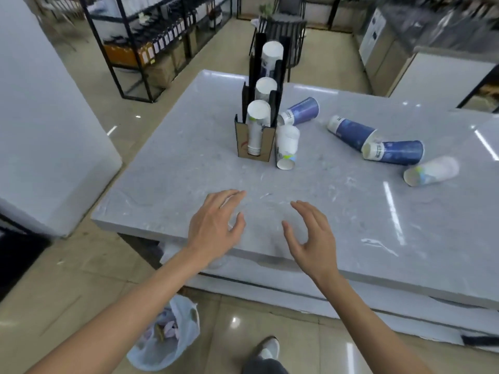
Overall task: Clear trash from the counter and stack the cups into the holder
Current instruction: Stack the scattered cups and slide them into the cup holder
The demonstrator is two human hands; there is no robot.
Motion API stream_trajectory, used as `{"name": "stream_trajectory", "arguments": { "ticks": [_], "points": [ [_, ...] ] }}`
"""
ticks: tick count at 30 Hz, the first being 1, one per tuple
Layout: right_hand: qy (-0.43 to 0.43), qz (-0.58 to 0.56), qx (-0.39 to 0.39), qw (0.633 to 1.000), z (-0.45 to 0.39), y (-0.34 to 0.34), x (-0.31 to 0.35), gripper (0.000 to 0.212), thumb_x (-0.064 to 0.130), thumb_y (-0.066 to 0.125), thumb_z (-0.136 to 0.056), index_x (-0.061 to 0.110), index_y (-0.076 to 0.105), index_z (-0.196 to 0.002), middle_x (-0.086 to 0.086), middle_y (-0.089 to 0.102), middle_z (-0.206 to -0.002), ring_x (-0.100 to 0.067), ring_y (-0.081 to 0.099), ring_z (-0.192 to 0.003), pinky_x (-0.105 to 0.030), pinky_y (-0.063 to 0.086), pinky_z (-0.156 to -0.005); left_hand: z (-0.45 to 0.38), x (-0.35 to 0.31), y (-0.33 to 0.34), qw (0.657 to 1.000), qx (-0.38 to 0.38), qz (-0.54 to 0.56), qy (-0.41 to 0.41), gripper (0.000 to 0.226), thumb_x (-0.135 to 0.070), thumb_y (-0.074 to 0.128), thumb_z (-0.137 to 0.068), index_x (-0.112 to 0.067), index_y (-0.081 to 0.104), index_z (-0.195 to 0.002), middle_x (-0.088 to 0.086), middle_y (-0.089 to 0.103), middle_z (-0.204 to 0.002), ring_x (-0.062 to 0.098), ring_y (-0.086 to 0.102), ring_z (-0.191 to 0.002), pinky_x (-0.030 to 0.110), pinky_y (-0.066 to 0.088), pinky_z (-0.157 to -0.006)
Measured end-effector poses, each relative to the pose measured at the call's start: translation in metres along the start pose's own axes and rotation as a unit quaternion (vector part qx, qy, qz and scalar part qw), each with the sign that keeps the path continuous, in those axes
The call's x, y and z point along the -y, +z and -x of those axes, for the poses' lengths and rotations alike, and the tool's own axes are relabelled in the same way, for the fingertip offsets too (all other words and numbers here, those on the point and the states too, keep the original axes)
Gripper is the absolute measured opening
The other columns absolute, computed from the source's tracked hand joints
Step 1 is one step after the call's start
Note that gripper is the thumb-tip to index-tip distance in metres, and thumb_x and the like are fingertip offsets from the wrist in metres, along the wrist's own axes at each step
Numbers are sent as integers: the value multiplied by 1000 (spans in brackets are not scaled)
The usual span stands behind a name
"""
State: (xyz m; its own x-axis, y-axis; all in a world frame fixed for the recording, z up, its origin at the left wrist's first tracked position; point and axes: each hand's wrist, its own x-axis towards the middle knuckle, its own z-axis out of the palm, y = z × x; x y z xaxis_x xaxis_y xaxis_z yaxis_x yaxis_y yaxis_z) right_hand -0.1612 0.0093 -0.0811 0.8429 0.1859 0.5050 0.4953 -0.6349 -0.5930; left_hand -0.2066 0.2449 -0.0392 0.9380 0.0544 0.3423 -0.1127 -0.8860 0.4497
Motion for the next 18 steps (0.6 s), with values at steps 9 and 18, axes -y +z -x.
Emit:
{"name": "stream_trajectory", "arguments": {
  "ticks": [9, 18],
  "points": [
    [55, 29, -20, 998, -48, -38, -84, 43, 40, 62, -95, 24, 59, -134, 6, 60, -137, 0, 47, -133, -16, 36, -111, -104, -59, 73, 999, 34, 10, 13, 54, -25, 62, -89, -16, 52, -141, 4, 54, -139, 26, 47, -128, 41, 53, -93],
    [72, 81, 15, 994, -90, -53, -145, 45, 34, 69, -92, 22, 60, -135, 0, 59, -141, -18, 53, -133, -36, 45, -109, -193, -78, 126, 997, 54, 28, -50, 60, -20, 64, -86, -1, 45, -140, 19, 50, -136, 37, 46, -127, 45, 43, -102]
  ]
}}
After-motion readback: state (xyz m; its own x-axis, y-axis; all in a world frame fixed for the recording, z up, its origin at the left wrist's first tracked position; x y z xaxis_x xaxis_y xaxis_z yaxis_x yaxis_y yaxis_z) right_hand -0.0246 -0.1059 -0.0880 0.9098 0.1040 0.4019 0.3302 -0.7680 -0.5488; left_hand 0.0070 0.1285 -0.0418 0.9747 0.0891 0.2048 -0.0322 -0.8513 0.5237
